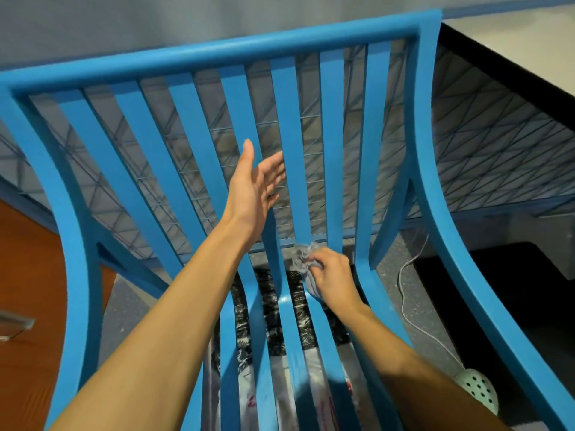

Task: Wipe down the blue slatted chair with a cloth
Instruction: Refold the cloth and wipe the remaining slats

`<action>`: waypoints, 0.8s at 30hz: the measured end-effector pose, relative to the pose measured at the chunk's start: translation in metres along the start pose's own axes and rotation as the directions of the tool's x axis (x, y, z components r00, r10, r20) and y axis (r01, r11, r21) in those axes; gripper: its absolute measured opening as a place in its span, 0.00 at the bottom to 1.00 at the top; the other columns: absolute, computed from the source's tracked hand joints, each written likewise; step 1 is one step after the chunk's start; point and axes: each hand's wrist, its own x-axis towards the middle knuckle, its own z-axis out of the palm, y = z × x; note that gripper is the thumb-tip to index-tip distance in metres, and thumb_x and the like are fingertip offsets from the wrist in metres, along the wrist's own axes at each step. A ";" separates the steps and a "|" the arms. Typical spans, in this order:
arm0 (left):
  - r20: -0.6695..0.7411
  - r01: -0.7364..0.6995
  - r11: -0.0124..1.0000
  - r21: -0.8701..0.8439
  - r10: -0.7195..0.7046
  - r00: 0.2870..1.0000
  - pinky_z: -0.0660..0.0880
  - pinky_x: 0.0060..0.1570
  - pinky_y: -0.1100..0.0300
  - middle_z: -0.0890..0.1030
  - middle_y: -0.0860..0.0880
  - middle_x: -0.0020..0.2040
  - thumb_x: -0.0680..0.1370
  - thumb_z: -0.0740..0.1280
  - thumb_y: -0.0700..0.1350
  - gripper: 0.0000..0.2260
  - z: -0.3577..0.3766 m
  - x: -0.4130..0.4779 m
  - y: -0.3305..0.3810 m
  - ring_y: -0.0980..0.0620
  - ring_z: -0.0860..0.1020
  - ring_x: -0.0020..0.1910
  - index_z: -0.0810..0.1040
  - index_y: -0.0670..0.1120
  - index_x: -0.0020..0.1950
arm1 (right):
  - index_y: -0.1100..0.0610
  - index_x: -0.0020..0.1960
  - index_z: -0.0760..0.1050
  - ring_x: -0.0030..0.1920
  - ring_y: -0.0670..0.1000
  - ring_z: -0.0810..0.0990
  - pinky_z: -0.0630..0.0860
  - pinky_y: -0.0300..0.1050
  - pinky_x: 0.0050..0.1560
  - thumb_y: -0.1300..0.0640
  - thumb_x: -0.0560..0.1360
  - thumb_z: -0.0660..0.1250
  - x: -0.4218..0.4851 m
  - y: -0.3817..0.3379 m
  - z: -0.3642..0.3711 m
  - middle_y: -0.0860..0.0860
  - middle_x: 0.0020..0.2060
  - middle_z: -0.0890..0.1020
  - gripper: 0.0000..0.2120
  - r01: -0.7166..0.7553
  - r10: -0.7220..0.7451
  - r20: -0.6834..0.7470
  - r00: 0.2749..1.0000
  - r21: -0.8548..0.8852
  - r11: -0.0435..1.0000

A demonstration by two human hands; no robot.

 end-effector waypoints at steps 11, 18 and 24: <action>-0.192 -0.070 0.976 0.207 0.111 0.975 0.76 0.57 0.56 0.83 0.51 0.56 0.82 0.60 0.49 0.12 -0.015 -0.027 -0.007 0.54 0.81 0.55 0.80 0.49 0.59 | 0.57 0.53 0.80 0.52 0.49 0.78 0.73 0.38 0.56 0.64 0.77 0.65 -0.002 -0.023 -0.007 0.51 0.50 0.80 0.08 -0.005 0.012 0.069 0.998 -0.101 0.995; -0.406 -0.249 0.915 0.318 0.369 0.836 0.77 0.59 0.50 0.84 0.53 0.51 0.79 0.62 0.38 0.10 -0.046 -0.040 0.004 0.57 0.81 0.53 0.81 0.48 0.54 | 0.60 0.51 0.81 0.52 0.51 0.80 0.66 0.30 0.43 0.61 0.77 0.65 0.005 -0.053 -0.023 0.54 0.47 0.82 0.07 -0.123 0.135 0.121 0.983 -0.105 0.987; -0.370 -0.244 0.949 0.201 0.304 0.878 0.72 0.54 0.60 0.80 0.53 0.59 0.83 0.55 0.48 0.14 -0.039 -0.028 0.028 0.56 0.78 0.58 0.76 0.48 0.64 | 0.59 0.52 0.81 0.45 0.44 0.78 0.69 0.28 0.45 0.63 0.75 0.67 0.072 -0.195 -0.091 0.49 0.45 0.83 0.07 0.473 -0.443 -0.303 0.844 0.029 0.881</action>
